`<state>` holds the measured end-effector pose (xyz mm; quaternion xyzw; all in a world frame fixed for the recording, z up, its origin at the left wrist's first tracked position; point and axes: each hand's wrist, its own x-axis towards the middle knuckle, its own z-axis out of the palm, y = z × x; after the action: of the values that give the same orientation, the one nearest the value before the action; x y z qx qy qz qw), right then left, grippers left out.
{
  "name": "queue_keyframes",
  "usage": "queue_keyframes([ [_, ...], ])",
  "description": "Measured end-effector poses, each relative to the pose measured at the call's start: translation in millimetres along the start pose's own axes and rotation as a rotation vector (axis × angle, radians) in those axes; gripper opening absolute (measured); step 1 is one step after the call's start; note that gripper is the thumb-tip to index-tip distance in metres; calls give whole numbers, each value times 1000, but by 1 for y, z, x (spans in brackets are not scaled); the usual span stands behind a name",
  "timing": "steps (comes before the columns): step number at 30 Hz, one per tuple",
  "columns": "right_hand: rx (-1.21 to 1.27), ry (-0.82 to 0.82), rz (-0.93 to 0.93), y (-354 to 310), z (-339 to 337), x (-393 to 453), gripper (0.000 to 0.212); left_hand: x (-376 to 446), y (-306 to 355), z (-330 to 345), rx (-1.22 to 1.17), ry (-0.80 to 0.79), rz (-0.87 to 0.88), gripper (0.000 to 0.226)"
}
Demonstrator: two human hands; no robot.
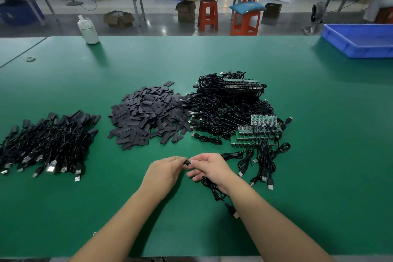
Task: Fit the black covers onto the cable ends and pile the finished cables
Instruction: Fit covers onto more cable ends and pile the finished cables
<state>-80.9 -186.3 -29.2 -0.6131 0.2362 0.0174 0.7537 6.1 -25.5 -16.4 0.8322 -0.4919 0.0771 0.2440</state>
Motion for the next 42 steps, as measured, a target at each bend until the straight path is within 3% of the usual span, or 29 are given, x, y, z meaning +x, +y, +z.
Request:
queue_keyframes([
  [5,-45,5,7,1,0,1,8,-4,1,2,2,23,42,19],
  [12,-125,-21,-5,2,3,2,11,-8,-8,1,116,-78,157,36],
  [18,-164,-20,11,3,4,4,13,-9,-8,4,197,-88,234,35],
  [24,-123,-31,1,4,4,3,12,-5,-2,6,67,-93,93,25],
  [28,-93,-44,5,5,4,2,15,0,-9,11,62,-194,-38,30],
  [31,-68,-50,15,4,1,3,12,1,-12,9,91,-246,-23,30],
  [37,-1,-51,8,8,-4,6,5,-2,-10,-2,17,-125,-7,17],
  [42,-2,-48,8,10,-5,8,5,-1,-7,-1,-14,-148,10,21],
])
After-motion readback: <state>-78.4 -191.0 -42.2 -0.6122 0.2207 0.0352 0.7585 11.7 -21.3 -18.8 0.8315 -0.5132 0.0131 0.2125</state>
